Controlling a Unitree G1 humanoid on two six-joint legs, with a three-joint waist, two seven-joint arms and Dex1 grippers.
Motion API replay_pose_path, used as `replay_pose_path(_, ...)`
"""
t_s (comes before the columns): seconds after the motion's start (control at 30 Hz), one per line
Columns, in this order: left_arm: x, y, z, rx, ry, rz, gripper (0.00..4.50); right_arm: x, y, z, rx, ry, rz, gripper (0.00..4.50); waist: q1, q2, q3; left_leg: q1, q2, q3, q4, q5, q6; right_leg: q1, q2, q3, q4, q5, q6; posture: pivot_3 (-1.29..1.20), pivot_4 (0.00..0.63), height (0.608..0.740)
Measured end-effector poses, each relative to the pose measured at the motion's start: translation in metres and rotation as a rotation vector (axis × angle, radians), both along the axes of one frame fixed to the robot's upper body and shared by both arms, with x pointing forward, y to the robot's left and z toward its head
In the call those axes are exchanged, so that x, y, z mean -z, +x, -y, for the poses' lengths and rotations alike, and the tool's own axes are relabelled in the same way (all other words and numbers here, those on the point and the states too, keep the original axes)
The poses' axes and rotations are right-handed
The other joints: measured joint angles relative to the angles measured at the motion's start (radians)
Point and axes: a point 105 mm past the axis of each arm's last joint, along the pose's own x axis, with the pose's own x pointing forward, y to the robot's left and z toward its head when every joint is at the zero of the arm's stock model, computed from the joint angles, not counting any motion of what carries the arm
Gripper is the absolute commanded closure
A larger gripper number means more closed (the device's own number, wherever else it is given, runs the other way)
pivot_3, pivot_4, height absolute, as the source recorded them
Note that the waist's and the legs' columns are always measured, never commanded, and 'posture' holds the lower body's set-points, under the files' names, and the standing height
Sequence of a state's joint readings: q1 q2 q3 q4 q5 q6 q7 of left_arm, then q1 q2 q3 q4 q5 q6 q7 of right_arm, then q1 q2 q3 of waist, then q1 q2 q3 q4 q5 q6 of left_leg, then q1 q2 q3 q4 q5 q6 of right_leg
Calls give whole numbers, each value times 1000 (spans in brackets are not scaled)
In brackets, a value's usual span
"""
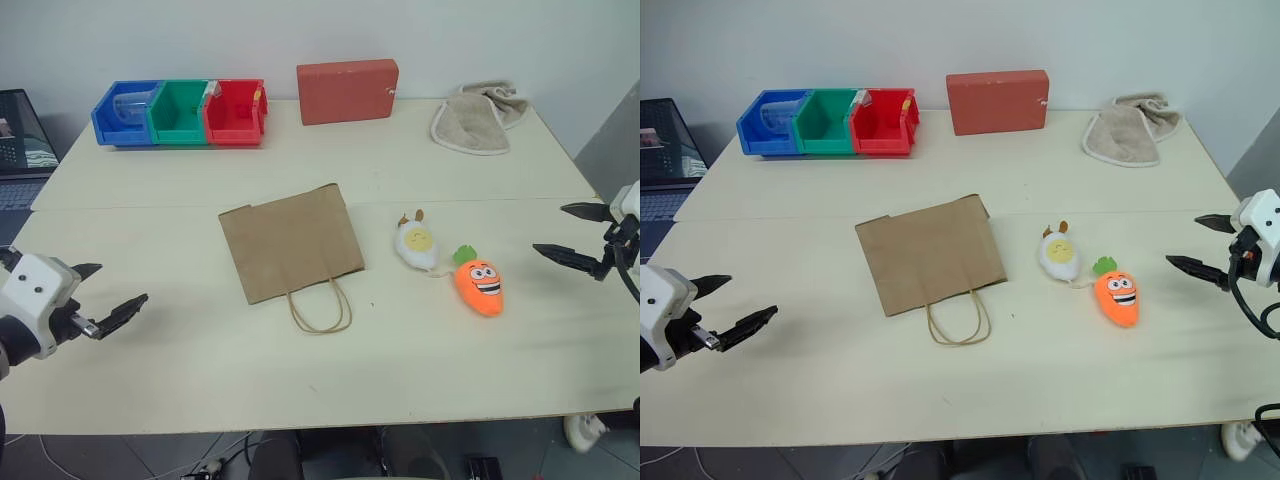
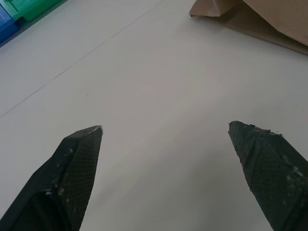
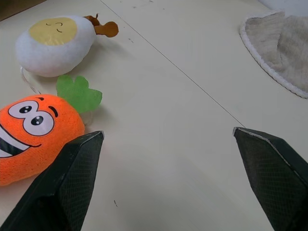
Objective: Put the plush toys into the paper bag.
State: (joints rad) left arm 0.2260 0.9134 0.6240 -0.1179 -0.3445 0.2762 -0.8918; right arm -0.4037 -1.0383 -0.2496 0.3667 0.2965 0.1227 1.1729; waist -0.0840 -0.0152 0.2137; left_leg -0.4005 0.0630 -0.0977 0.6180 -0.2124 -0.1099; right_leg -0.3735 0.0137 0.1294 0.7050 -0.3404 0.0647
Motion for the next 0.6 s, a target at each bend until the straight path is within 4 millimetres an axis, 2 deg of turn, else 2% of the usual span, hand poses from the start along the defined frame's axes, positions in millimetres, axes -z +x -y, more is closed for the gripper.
replay_pose_path(0.1,-2,-1,13,63,4,-9,22,-2,0,-7,-15,1,3,0,0,0,0,0,0,0,0,0,0,0,0,0,0,0,0,0,150,740)
replay_pose_path(0.23,-6,5,58,255,53,-19,22,-8,-6,-32,-102,5,4,0,3,0,0,0,0,-1,0,0,0,1,0,-1,0,0,0,0,150,740)
replay_pose_path(0.33,4,5,91,394,72,-55,22,-7,-16,-50,-163,13,-26,0,4,0,0,0,0,-1,0,0,0,1,0,-1,0,0,1,0,150,740)
replay_pose_path(0.5,26,-1,159,717,103,-119,22,3,-45,-89,-295,25,-114,0,15,0,0,0,0,-2,0,0,0,1,0,-1,0,0,1,0,150,740)
replay_pose_path(0.6,23,6,181,806,110,-62,22,4,-59,-109,-354,35,-136,0,20,0,0,-1,0,-2,1,0,0,1,1,-1,0,0,1,0,150,740)
